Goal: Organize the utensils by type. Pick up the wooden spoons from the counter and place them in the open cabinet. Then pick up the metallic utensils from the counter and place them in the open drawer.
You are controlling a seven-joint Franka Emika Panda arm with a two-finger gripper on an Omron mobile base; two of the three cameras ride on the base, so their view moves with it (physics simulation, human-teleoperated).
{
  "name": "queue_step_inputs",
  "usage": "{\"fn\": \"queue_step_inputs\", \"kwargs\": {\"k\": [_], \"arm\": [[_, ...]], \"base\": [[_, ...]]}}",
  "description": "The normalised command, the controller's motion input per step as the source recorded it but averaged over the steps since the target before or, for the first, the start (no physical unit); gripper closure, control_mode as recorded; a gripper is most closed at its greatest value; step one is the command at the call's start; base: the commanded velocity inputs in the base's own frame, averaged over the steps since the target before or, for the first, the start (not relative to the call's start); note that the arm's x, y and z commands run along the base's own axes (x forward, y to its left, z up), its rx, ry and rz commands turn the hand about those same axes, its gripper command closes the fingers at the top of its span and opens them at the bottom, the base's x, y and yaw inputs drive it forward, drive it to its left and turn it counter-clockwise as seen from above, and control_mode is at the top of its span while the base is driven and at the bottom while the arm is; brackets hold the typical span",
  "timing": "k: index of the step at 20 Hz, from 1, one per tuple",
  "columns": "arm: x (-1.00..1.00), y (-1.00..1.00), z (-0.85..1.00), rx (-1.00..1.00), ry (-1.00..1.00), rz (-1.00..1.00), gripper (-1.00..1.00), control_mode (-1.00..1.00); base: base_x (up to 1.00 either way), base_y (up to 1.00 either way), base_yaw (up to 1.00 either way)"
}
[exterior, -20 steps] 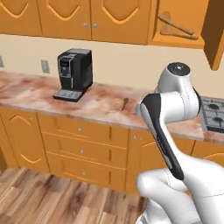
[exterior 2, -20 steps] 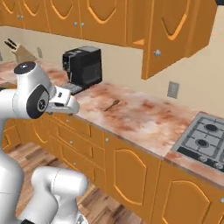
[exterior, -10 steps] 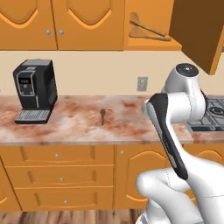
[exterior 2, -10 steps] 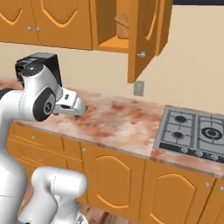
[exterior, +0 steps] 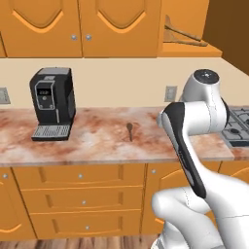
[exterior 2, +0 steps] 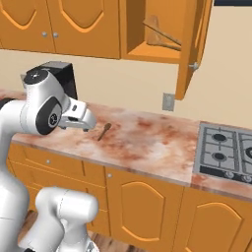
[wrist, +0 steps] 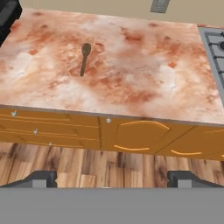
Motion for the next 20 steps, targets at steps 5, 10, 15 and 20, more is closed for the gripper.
{"fn": "queue_step_inputs", "kwargs": {"k": [5,10,15,20], "arm": [[0.00,0.00,0.00,0.00,0.00,0.00,-1.00,1.00],[0.00,0.00,0.00,0.00,0.00,0.00,-1.00,1.00],[0.00,0.00,0.00,0.00,0.00,0.00,-1.00,1.00],[0.00,0.00,0.00,0.00,0.00,0.00,-1.00,1.00]], "base": [[0.17,0.25,-0.04],[0.15,0.43,-0.07],[0.34,0.17,-0.07],[0.59,0.15,-0.09]]}}
